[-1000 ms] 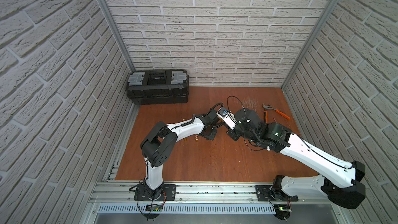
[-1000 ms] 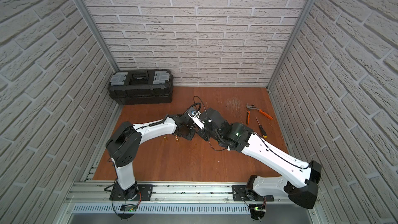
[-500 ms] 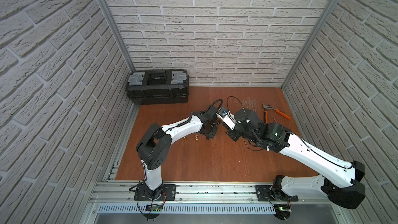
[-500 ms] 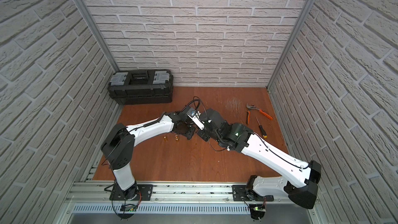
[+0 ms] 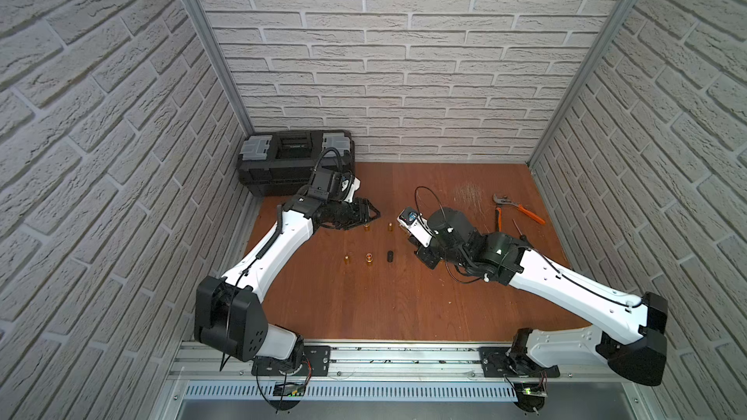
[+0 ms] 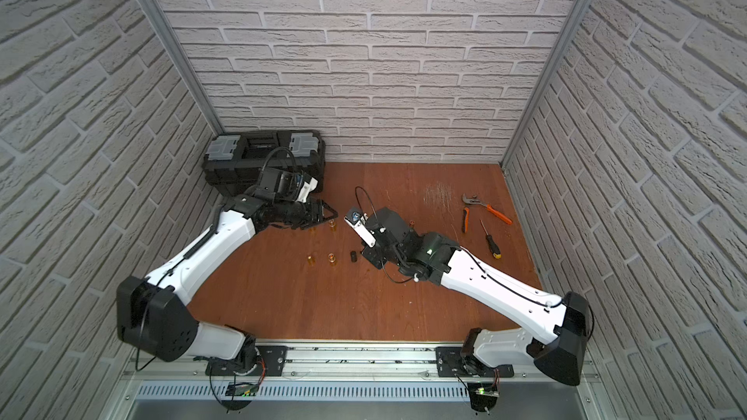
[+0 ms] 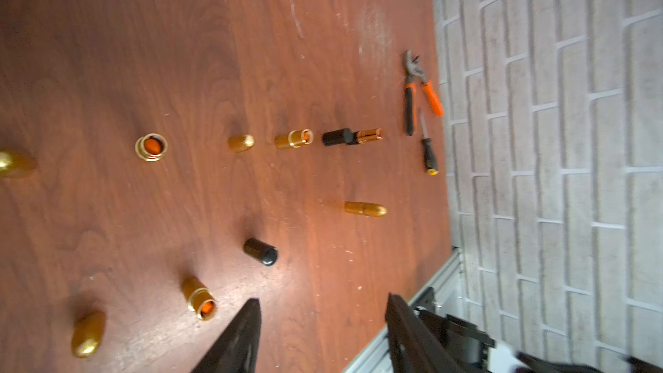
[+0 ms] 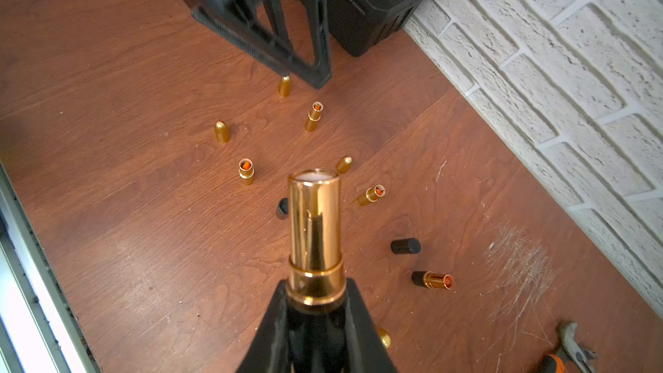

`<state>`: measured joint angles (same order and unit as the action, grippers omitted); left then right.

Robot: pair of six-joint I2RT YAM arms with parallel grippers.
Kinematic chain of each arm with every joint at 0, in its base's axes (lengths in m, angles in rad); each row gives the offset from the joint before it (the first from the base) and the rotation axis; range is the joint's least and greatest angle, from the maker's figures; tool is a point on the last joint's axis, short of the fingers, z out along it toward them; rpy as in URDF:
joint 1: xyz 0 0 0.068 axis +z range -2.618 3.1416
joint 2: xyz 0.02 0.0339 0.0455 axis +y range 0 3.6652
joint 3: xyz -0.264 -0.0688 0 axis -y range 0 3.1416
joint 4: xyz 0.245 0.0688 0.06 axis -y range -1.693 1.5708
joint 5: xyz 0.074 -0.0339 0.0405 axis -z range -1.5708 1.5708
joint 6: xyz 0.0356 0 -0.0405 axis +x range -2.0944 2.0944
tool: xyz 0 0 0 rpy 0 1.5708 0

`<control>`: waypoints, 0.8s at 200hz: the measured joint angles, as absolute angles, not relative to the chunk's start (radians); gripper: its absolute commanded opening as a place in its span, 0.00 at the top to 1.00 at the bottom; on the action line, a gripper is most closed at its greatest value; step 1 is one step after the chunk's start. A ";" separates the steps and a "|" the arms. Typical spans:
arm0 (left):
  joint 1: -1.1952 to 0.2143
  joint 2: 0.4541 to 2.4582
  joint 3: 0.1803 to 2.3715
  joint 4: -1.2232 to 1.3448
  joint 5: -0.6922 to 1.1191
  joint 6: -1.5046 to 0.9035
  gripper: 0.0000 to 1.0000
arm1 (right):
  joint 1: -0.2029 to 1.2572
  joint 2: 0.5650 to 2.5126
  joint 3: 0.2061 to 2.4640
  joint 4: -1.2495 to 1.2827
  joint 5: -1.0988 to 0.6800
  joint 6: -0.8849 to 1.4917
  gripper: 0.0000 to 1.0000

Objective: Open the lipstick cap
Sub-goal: Place the lipstick at the center of the board.

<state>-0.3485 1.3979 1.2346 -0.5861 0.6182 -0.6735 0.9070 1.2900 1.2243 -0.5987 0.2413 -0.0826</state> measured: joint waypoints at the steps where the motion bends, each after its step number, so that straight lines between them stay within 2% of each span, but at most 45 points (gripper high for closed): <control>1: -0.347 1.396 1.235 -0.587 0.621 -0.675 0.41 | 0.907 1.292 1.224 -0.597 0.240 -0.082 0.94; 32: -0.350 1.349 1.243 -0.606 0.743 -0.689 0.40 | 0.907 1.327 1.221 -0.566 0.218 -0.080 0.94; 66: -0.385 1.346 1.243 -0.635 0.797 -0.693 0.41 | 0.907 1.361 1.225 -0.535 0.203 -0.083 0.94; 102: -0.431 1.348 1.243 -0.646 0.823 -0.689 0.46 | 0.907 1.408 1.244 -0.522 0.189 -0.086 0.94; 132: -0.433 1.357 1.243 -0.669 0.829 -0.671 0.55 | 0.907 1.416 1.248 -0.509 0.181 -0.087 0.94; 160: -0.433 1.370 1.243 -0.682 0.829 -0.664 0.57 | 0.907 1.417 1.258 -0.504 0.177 -0.087 0.94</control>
<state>-0.4332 1.3701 1.2430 -0.6815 0.8288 -0.6640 0.9070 1.4170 1.2579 -0.5041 0.1772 -0.0868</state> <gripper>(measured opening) 0.441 0.200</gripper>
